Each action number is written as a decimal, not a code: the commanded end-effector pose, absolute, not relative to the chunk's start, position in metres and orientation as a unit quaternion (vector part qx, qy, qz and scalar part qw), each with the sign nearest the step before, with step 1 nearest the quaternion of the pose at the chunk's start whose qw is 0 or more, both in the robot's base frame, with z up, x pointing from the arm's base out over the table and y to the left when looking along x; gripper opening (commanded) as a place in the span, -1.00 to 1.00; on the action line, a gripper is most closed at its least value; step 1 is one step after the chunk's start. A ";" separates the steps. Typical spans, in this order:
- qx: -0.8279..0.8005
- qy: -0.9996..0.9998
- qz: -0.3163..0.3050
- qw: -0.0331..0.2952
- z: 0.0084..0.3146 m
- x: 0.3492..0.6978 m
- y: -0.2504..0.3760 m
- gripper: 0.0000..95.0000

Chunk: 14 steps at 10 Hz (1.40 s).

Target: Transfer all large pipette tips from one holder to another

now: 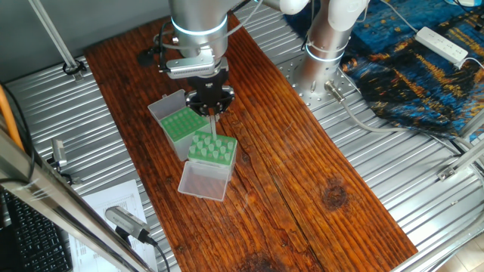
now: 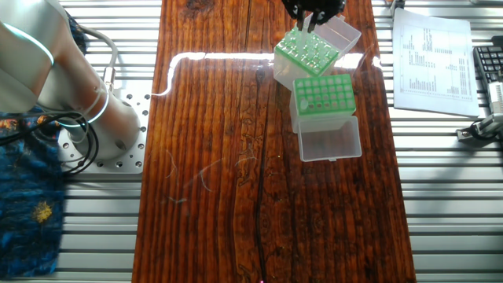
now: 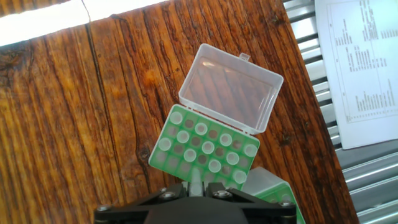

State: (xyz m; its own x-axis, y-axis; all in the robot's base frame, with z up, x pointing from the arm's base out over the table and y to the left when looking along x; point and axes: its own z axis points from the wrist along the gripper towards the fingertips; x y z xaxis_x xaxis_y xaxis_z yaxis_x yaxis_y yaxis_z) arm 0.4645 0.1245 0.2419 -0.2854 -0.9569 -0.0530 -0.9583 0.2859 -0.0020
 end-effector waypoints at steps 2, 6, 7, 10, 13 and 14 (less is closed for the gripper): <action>-0.595 0.804 0.016 0.019 0.246 0.463 0.125 -1.00; -0.592 0.806 0.015 0.014 0.249 0.461 0.127 -1.00; -0.591 0.807 0.015 0.012 0.250 0.461 0.127 -1.00; -0.586 0.810 0.015 0.008 0.251 0.460 0.127 -1.00; -0.583 0.813 0.019 -0.002 0.251 0.460 0.127 -1.00; -0.580 0.815 0.022 -0.005 0.251 0.460 0.127 -1.00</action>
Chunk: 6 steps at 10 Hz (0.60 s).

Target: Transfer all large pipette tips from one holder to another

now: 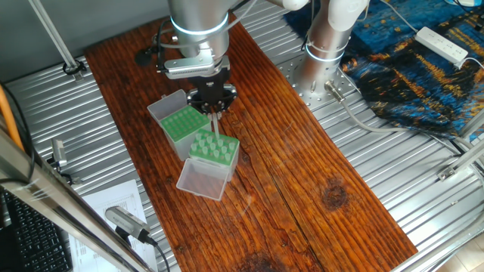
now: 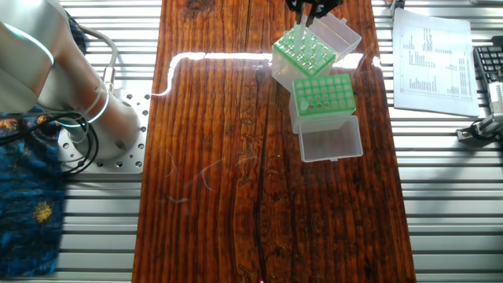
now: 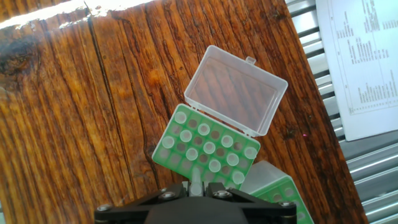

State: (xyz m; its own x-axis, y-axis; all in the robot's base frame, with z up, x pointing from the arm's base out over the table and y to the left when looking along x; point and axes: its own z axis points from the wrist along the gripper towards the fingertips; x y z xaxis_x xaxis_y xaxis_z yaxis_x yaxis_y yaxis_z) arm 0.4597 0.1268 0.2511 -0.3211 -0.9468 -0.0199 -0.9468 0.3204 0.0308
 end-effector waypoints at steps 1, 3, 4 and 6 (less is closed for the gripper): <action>0.578 -0.816 -0.023 0.007 0.251 0.460 0.127 -1.00; 0.575 -0.818 -0.026 0.011 0.251 0.460 0.127 -1.00; 0.575 -0.818 -0.027 0.011 0.251 0.460 0.127 -1.00; 0.578 -0.816 -0.026 0.009 0.252 0.460 0.126 -1.00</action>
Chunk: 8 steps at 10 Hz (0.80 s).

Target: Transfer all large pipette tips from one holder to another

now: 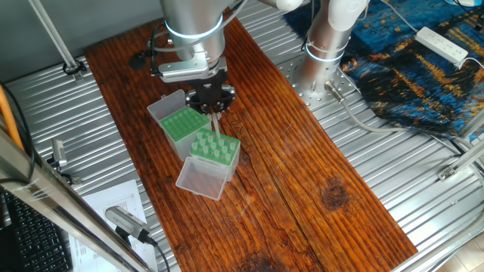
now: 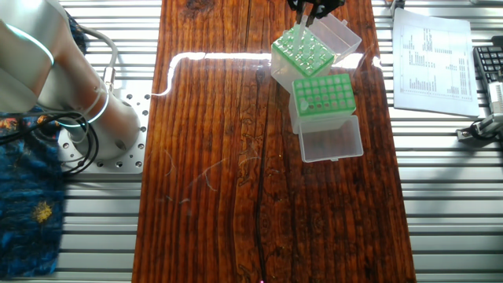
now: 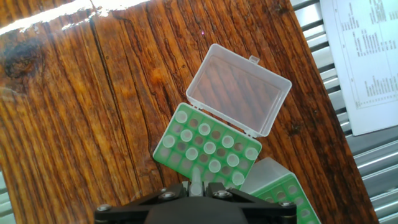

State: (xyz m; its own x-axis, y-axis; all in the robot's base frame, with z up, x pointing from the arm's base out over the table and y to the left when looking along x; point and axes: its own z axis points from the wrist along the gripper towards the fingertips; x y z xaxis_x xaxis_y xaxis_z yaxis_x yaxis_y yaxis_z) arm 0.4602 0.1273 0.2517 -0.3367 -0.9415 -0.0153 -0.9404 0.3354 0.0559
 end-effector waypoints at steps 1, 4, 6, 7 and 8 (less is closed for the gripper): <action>0.580 -0.814 -0.026 0.007 0.253 0.460 0.124 -1.00; 0.591 -0.806 -0.026 0.004 0.258 0.460 0.123 -1.00; 0.594 -0.804 -0.024 0.006 0.264 0.460 0.126 -1.00; 0.594 -0.804 -0.023 0.007 0.266 0.459 0.127 -1.00; 0.594 -0.804 -0.023 0.007 0.269 0.458 0.128 -1.00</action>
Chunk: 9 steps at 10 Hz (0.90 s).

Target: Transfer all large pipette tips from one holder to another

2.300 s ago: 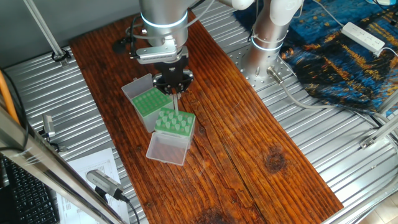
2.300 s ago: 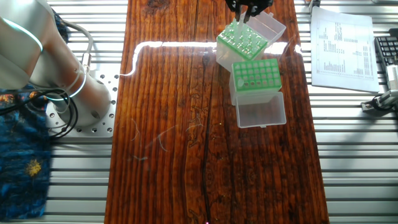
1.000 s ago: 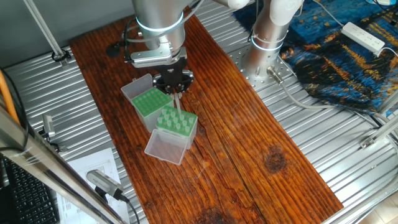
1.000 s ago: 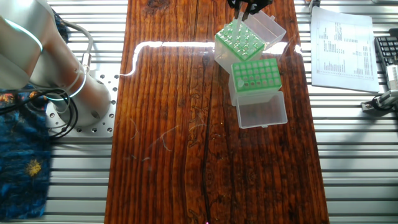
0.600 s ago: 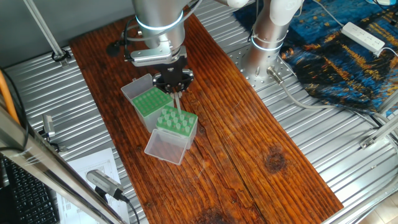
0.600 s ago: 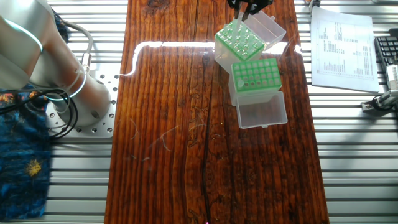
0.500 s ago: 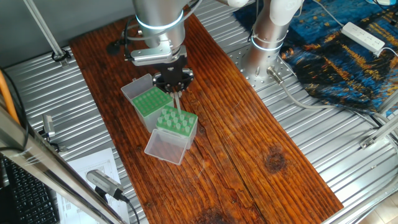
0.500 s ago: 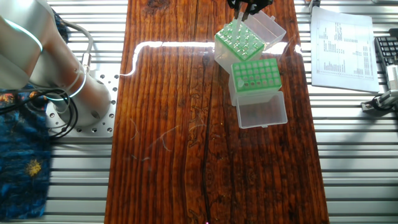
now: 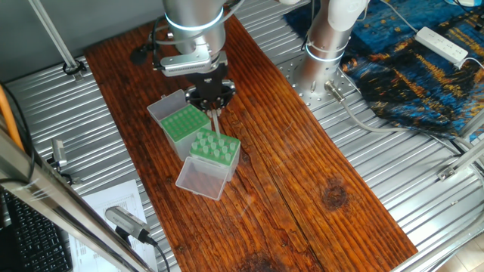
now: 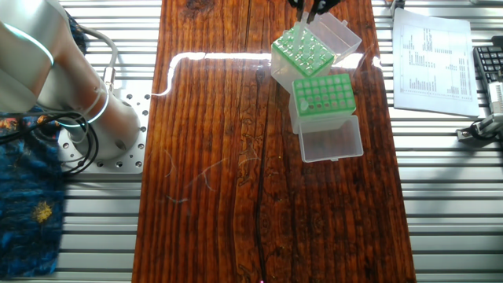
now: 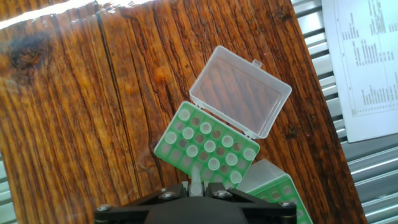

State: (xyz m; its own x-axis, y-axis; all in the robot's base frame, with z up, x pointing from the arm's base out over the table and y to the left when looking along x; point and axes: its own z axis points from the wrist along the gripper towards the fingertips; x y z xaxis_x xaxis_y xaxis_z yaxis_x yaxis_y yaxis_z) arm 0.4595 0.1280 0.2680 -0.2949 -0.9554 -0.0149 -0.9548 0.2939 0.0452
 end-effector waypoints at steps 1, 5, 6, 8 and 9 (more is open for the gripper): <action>0.595 -0.803 -0.022 0.007 0.271 0.456 0.128 -1.00; 0.606 -0.795 -0.020 0.007 0.285 0.450 0.125 -1.00; 0.608 -0.794 -0.019 0.006 0.288 0.448 0.124 -1.00; 0.609 -0.793 -0.016 0.002 0.294 0.445 0.117 -1.00; 0.610 -0.792 -0.013 -0.002 0.296 0.443 0.114 -1.00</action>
